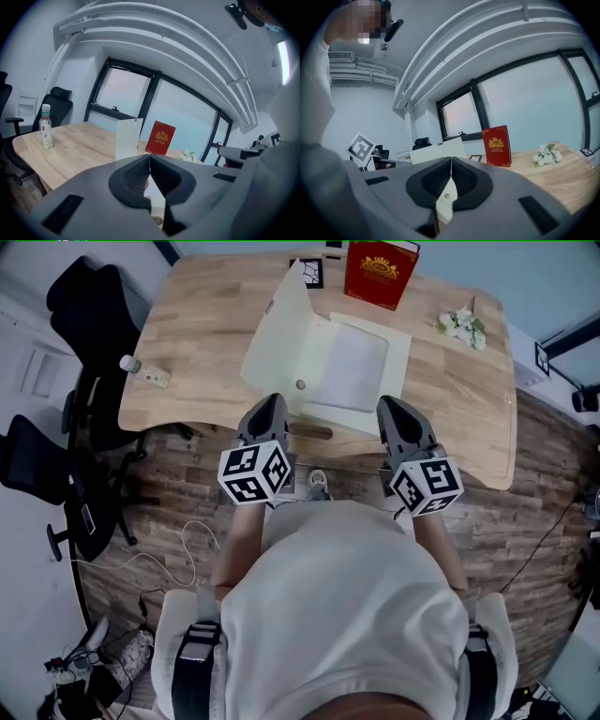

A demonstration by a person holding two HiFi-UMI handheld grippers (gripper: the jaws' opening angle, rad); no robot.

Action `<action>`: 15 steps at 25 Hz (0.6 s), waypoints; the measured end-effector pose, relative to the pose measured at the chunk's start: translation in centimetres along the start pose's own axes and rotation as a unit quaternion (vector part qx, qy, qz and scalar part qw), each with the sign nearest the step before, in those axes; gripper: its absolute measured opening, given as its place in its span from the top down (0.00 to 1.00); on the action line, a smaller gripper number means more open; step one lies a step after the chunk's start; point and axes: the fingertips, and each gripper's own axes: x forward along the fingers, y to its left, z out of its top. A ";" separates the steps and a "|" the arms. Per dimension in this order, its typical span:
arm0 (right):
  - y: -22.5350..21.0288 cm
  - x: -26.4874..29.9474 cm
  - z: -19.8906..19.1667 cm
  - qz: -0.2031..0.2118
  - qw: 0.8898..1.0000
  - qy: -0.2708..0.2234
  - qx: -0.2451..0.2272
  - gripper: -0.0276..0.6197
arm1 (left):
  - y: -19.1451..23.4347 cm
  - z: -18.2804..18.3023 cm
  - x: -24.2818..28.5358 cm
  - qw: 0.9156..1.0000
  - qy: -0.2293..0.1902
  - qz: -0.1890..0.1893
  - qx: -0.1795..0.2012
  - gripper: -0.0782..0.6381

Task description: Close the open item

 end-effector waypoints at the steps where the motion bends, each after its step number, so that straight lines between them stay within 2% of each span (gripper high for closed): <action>1: 0.0 0.3 -0.1 -0.002 1.000 0.000 0.000 0.93 | 0.5 0.0 0.1 1.000 0.001 0.001 0.000 0.87; 10: -0.6 2.2 -0.5 -0.021 1.000 0.004 0.000 0.93 | 4.1 0.0 0.6 1.000 0.011 0.009 0.001 0.85; 12: -0.8 2.3 -0.8 -0.026 1.000 0.006 0.001 0.93 | 4.7 0.0 0.6 1.000 0.012 0.004 -0.002 0.74; 15: -1.1 2.5 -1.3 -0.033 0.999 0.010 0.003 0.93 | 5.4 0.0 0.6 1.000 0.009 0.004 -0.001 0.63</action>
